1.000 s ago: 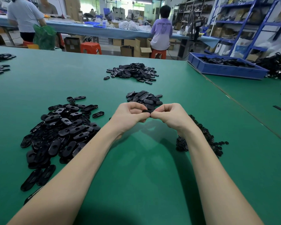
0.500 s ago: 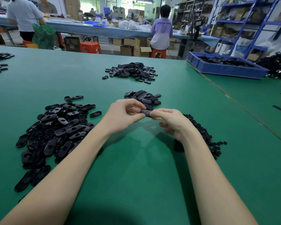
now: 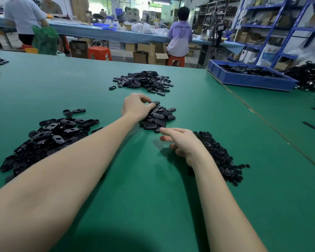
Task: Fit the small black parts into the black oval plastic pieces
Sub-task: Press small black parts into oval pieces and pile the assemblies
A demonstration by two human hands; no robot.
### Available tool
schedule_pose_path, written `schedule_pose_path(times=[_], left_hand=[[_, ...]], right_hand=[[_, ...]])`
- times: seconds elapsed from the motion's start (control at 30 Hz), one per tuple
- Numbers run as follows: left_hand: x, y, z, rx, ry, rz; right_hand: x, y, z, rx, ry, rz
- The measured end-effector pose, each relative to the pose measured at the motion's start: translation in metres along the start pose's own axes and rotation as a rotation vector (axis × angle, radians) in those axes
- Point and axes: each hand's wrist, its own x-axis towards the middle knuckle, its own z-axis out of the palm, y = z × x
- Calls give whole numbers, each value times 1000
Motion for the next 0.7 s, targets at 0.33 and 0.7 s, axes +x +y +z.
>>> schedule_pose_path(times=[0.33, 0.7], left_hand=[[-5, -9, -19, -15, 5, 77], [-75, -36, -118, 27, -344, 132]], right_hand=[[2, 2, 1, -4, 15, -24], [-2, 1, 7, -109, 27, -70]])
